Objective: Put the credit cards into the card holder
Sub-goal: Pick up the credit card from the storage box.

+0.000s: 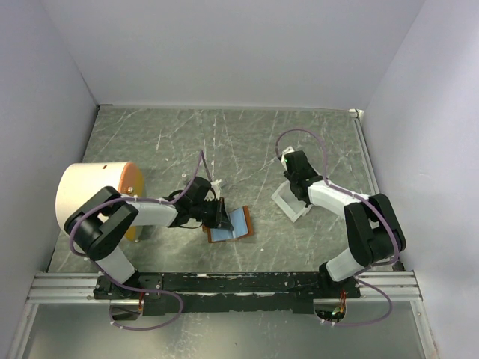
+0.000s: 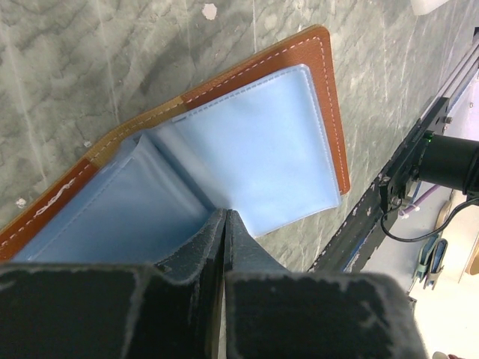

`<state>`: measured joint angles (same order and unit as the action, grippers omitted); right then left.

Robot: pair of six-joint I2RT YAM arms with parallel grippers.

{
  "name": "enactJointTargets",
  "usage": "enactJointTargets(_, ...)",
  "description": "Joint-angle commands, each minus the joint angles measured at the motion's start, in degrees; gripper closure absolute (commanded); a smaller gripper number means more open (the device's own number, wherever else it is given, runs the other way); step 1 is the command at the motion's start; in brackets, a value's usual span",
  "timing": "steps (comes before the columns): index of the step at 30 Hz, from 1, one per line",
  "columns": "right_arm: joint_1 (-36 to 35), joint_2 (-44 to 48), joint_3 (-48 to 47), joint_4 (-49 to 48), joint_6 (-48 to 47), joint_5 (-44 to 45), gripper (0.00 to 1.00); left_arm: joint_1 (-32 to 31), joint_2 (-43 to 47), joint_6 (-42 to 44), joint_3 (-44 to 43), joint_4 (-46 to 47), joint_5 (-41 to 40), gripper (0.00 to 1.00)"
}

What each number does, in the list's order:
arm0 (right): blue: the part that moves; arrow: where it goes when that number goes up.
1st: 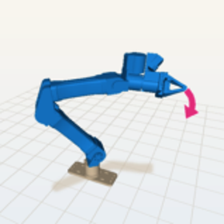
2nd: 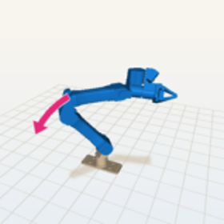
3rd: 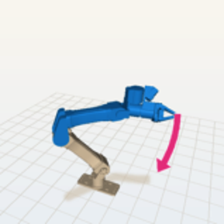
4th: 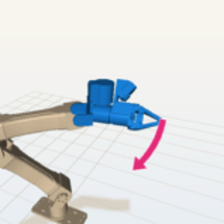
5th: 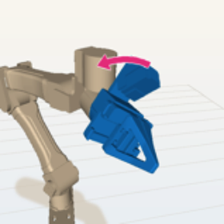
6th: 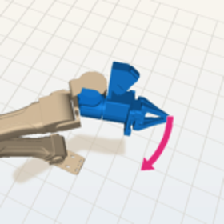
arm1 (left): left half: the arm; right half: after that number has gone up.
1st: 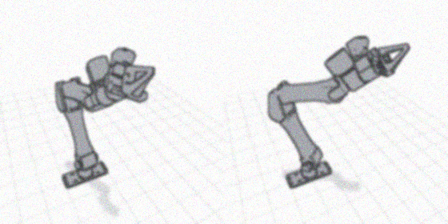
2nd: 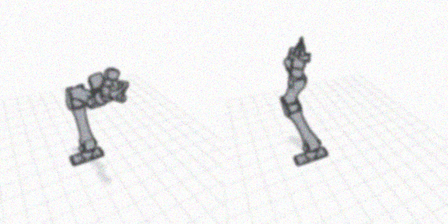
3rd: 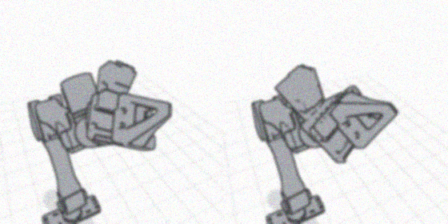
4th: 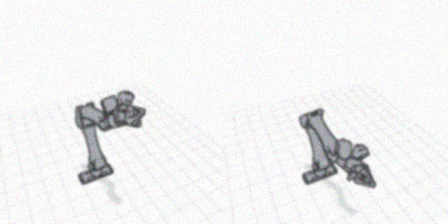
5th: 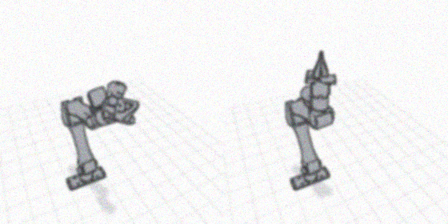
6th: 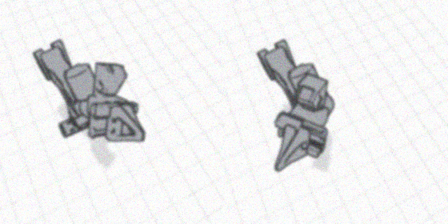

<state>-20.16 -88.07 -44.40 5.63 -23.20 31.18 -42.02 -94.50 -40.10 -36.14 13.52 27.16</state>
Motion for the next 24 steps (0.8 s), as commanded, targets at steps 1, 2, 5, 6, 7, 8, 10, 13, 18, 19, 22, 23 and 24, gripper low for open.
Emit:
enactJointTargets(1,0.0,-0.1,0.8,-1.3,-1.1,1.2,0.60,0.2,2.5,0.6,0.5,1.0,0.5,0.88)
enactJointTargets(2,0.0,0.3,0.7,-1.1,-1.0,0.7,0.60,0.3,2.7,0.7,0.7,0.8,0.4,0.88)
enactJointTargets(5,-0.5,1.2,0.7,-0.8,-0.6,-1.1,0.59,0.2,3.2,0.6,1.0,1.1,0.5,0.88)
enactJointTargets(6,-0.7,1.5,1.2,-1.4,-0.6,-1.0,0.57,0.2,3.3,0.5,1.1,1.2,0.5,0.88)
enactJointTargets(7,-0.8,1.5,1.8,-2.4,-0.6,-0.1,0.56,0.2,3.3,0.3,1.1,1.4,0.5,0.88)
enactJointTargets(8,-0.8,1.2,2.4,-3.2,-0.6,0.8,0.56,0.3,3.3,0.2,1.2,1.6,0.6,0.88)
enactJointTargets(10,-0.8,0.2,2.6,-3.6,-0.9,2.5,0.55,0.3,3.1,0.0,1.1,1.7,0.9,0.88)
enactJointTargets(13,-0.9,-0.6,2.2,-3.1,-1.2,3.8,0.56,0.2,3.0,0.0,1.6,2.0,0.7,0.88)
enactJointTargets(18,-0.8,0.4,1.9,-3.1,-1.4,4.3,0.61,0.2,2.0,-0.2,1.9,3.0,1.7,0.88)
enactJointTargets(19,-0.8,0.7,1.9,-3.2,-1.5,4.1,0.63,0.2,1.9,-0.2,1.8,3.0,1.7,0.88)
enactJointTargets(22,-0.8,1.3,2.3,-4.5,-1.9,4.6,0.70,0.3,2.1,0.1,1.5,2.5,1.4,0.88)
enactJointTargets(23,-0.8,1.3,2.4,-4.8,-1.9,5.3,0.72,0.2,2.2,0.1,1.4,2.2,1.3,0.88)
enactJointTargets(24,-0.8,1.3,2.4,-5.1,-2.0,5.6,0.74,0.2,2.3,0.2,1.3,2.0,1.2,0.88)
